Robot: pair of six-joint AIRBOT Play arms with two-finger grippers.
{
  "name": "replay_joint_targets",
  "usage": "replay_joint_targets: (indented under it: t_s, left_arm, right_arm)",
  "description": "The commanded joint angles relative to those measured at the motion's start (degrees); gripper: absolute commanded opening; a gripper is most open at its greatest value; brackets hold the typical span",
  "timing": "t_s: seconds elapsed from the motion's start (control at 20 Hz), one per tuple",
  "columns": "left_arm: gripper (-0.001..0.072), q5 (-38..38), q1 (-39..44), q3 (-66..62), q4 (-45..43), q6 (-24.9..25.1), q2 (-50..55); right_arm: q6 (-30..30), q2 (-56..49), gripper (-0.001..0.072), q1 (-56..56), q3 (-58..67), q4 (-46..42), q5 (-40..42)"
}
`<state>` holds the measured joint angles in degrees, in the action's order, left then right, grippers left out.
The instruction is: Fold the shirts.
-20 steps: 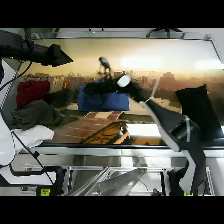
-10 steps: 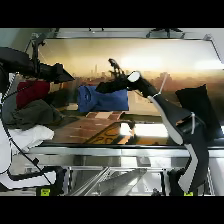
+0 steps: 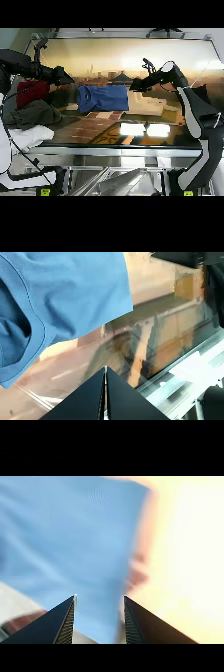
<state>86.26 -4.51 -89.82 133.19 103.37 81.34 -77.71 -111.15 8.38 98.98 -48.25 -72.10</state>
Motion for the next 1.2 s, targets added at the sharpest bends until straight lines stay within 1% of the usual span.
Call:
replay_joint_targets:
  t_s: [0.0, 0.1, 0.25, 0.3, 0.35, 0.4, 0.5, 0.55, 0.6, 0.65, 0.85, 0.95, 1.15]
  left_arm:
    - [0.0021, 0.2, -0.04, 0.02, 0.0, 0.31, -0.02]
    - [0.0021, 0.17, -0.04, 0.02, 0.0, 0.55, -0.02]
    - [0.0021, -0.24, -0.04, 0.02, -0.02, 0.76, -0.02]
    - [0.0021, -0.24, -0.04, 0.02, -0.04, 0.79, -0.02]
    - [0.0021, -0.26, -0.04, 0.02, -0.04, 0.79, -0.02]
    - [0.002, -0.24, -0.04, 0.02, -0.04, 0.79, -0.02]
    - [0.002, -0.17, -0.04, 0.02, -0.09, 0.79, -0.02]
    - [0.0021, -0.15, -0.04, 0.02, -0.09, 0.81, -0.02]
    - [0.002, -0.07, -0.04, 0.02, -0.09, 0.81, -0.02]
    - [0.0021, 0.0, -0.04, 0.02, -0.09, 0.79, -0.02]
    - [0.0021, 1.22, -0.04, 0.02, -0.07, 1.22, -0.02]
    - [0.0021, 1.11, -0.04, 0.02, -0.09, 1.44, -0.02]
    - [0.0021, 0.5, -0.04, 0.02, -0.09, 1.86, -0.02]
  right_arm:
    - [-0.72, -4.17, 0.0348, -0.07, -1.81, 0.24, -1.27]
    - [3.65, -6.54, 0.0348, 1.99, -1.81, 5.49, -0.22]
    - [4.59, -8.72, 0.0356, 5.16, -1.79, 8.85, 4.26]
    - [5.68, -9.22, 0.0394, 6.12, -1.79, 10.21, 5.09]
    - [6.49, -9.55, 0.0337, 6.91, -1.77, 11.63, 5.57]
    - [7.13, -9.57, 0.0226, 7.58, -1.77, 12.61, 5.99]
    - [8.96, -9.53, 0.0234, 8.13, -1.38, 15.69, 6.51]
    - [8.96, -9.51, 0.0333, 7.98, -1.11, 16.72, 6.6]
    - [8.94, -9.51, 0.0504, 7.58, -0.79, 17.05, 6.54]
    - [8.96, -9.46, 0.0528, 7.06, -0.55, 17.03, 6.23]
    - [8.68, -9.51, 0.0536, 4.72, -0.22, 17.05, 5.95]
    - [7.87, -9.94, 0.0647, 5.44, -0.22, 17.55, 7.85]
    - [7.89, -10.75, 0.064, 9.77, -0.22, 21.14, 12.94]
